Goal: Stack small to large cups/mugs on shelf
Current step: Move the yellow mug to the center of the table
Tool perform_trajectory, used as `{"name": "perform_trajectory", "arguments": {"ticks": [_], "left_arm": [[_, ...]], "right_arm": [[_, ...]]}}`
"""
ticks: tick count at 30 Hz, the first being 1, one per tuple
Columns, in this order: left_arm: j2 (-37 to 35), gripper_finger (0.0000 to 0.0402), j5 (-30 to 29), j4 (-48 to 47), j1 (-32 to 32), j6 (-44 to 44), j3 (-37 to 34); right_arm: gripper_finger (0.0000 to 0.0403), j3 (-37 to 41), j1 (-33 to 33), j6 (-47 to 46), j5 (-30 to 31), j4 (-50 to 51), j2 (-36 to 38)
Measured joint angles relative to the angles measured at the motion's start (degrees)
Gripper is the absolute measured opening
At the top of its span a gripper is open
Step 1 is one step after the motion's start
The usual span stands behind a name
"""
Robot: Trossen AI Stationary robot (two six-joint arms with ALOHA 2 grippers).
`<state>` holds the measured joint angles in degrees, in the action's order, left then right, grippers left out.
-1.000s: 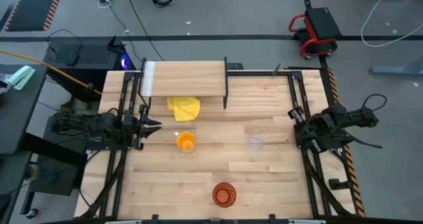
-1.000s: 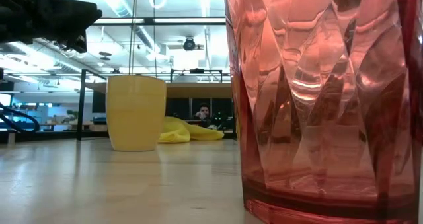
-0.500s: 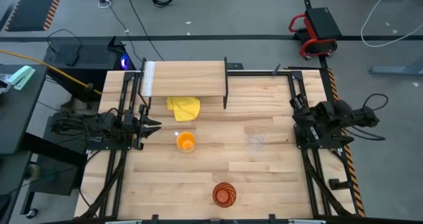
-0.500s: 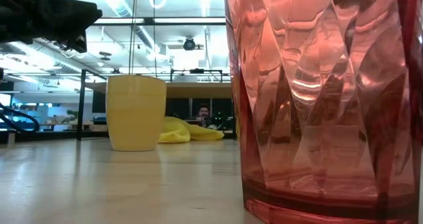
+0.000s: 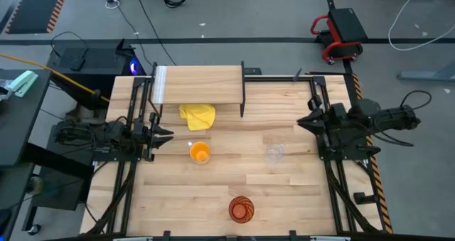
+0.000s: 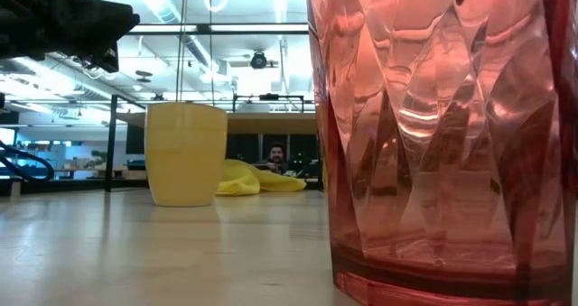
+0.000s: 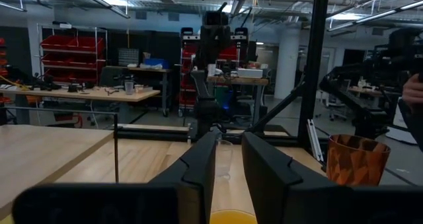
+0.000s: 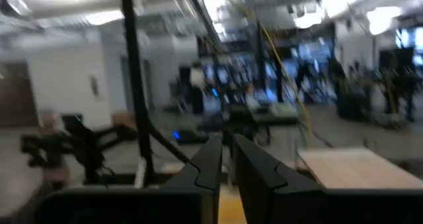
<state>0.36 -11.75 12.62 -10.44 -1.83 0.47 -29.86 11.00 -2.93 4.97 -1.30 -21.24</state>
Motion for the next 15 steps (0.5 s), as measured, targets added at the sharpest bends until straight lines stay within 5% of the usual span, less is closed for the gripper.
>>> {"name": "perform_trajectory", "arguments": {"ticks": [8,15], "left_arm": [[0.0,0.0082,0.0,1.3,0.0,0.0,0.0],[0.0,0.0076,0.0,11.8,0.0,0.1,0.0]], "right_arm": [[0.0061,-6.5,0.0,0.2,0.0,3.4,-8.7],[0.006,-7.3,0.0,-0.2,0.0,3.5,-11.5]]}}
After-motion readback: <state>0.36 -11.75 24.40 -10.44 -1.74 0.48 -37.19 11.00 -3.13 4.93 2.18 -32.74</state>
